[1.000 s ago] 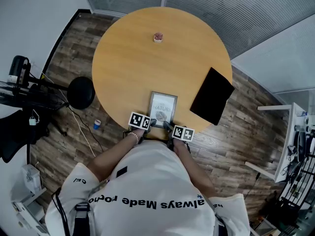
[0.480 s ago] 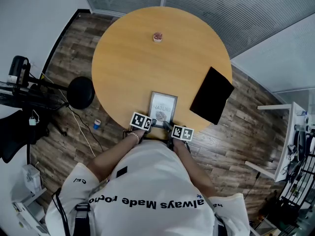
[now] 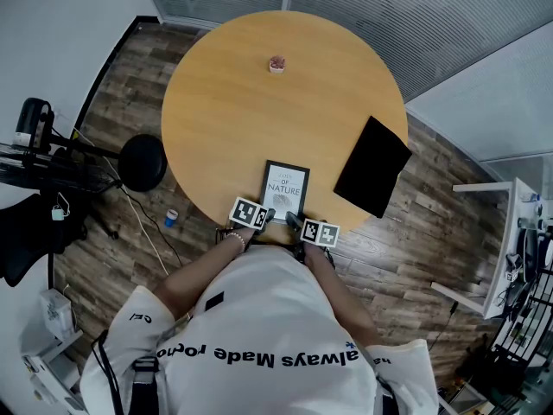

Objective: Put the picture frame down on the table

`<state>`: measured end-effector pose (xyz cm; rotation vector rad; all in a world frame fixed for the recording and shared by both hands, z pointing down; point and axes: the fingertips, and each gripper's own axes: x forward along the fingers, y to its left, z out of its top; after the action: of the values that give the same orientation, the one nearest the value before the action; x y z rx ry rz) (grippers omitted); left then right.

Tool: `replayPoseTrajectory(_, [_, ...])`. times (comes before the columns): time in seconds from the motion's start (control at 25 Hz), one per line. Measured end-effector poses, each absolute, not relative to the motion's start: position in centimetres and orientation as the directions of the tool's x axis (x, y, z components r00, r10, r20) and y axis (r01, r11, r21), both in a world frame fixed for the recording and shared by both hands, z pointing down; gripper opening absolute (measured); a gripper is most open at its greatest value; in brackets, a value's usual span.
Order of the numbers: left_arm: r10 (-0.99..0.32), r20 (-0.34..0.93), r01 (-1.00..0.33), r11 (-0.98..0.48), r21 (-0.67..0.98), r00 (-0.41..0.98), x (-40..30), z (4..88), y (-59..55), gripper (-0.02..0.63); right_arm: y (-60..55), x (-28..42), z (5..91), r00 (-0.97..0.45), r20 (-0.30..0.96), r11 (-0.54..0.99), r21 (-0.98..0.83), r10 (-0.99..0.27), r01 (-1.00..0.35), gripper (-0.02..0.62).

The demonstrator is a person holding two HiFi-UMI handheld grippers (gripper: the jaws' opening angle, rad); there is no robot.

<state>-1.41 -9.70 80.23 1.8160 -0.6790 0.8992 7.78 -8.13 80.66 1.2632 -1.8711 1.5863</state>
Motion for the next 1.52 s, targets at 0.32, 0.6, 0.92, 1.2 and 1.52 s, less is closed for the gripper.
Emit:
replayPoseTrajectory(0.32, [-0.062, 0.825, -0.771, -0.401, 0.494, 0.561, -1.52, 80.3, -9.81, 0.227, -8.26, 7.75, 80.71, -0.515, 0.765, -0.028, -0.568, -0.386, -0.823, 0.206])
replayPoseTrajectory(0.6, [-0.064, 0.83, -0.771, -0.415, 0.482, 0.554, -1.55, 80.15, -9.75, 0.229, -8.14, 7.7, 80.52, -0.509, 0.771, -0.02, -0.558, -0.384, -0.83, 0.207])
replayPoseTrajectory(0.92, [-0.057, 0.836, -0.767, -0.435, 0.471, 0.546, -1.54, 80.07, -9.56, 0.229, -8.13, 7.73, 80.5, -0.495, 0.781, -0.003, -0.536, -0.381, -0.844, 0.21])
replayPoseTrajectory(1.2, [-0.053, 0.836, -0.758, -0.456, 0.465, 0.545, -1.5, 80.11, -9.45, 0.235, -8.24, 7.81, 80.48, -0.474, 0.793, 0.022, -0.505, -0.383, -0.863, 0.21])
replayPoseTrajectory(1.52, [-0.051, 0.837, -0.756, -0.462, 0.464, 0.546, -1.64, 79.91, -9.18, 0.235, -7.97, 7.74, 80.38, -0.455, 0.81, 0.063, -0.467, -0.37, -0.882, 0.215])
